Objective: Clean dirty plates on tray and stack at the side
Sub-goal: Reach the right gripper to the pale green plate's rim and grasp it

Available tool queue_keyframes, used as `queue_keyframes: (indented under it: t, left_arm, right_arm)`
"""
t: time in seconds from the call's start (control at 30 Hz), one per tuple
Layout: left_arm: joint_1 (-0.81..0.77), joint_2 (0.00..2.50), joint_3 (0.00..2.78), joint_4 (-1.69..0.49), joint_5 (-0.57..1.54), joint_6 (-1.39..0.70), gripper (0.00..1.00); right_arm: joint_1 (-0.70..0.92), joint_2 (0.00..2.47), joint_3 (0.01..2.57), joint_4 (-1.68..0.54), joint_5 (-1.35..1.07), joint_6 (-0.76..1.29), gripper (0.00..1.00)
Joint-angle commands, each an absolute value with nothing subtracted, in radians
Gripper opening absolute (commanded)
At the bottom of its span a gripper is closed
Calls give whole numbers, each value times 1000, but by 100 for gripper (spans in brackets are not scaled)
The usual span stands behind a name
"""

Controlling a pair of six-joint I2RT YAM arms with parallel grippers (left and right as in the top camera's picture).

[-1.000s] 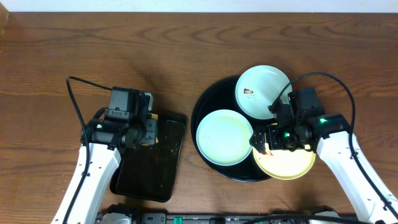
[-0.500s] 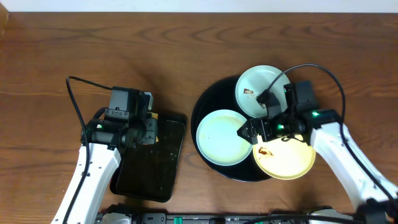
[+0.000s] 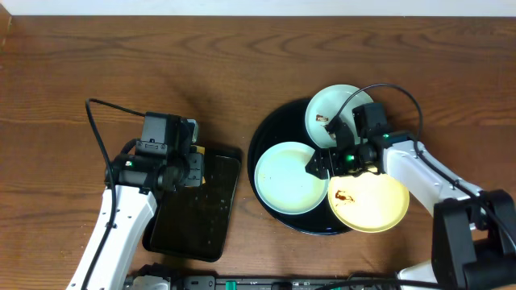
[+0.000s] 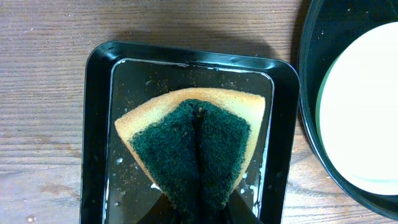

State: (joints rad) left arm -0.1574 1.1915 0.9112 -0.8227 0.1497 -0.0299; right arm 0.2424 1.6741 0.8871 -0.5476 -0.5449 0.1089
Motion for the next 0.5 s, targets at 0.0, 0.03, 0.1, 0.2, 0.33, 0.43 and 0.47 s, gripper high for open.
queue_keyframes:
  t: [0.0, 0.03, 0.1, 0.2, 0.33, 0.43, 0.47]
  left_arm:
    - [-154, 1195, 915, -823, 138, -40, 15]
    - [-154, 1195, 914, -823, 138, -40, 15]
    - [-154, 1195, 914, -823, 138, -40, 12]
    - [-154, 1195, 914, -823, 142, -40, 8]
    - [-155, 1195, 914, -821, 217, -39, 8]
    - [-164, 1195, 914, -817, 277, -40, 7]
    - [-170, 1195, 914, -814, 290, -40, 8]
  right_arm:
    - [255, 1707, 898, -537, -544, 138, 60]
    - [256, 1716, 897, -532, -544, 138, 59]
    - [257, 1732, 897, -522, -545, 138, 47]
    - [260, 1751, 897, -511, -548, 138, 18]
    - [260, 1753, 898, -504, -550, 138, 1]
    - [260, 1753, 897, -497, -550, 138, 1]
    - [260, 1753, 897, -496, -550, 138, 1]
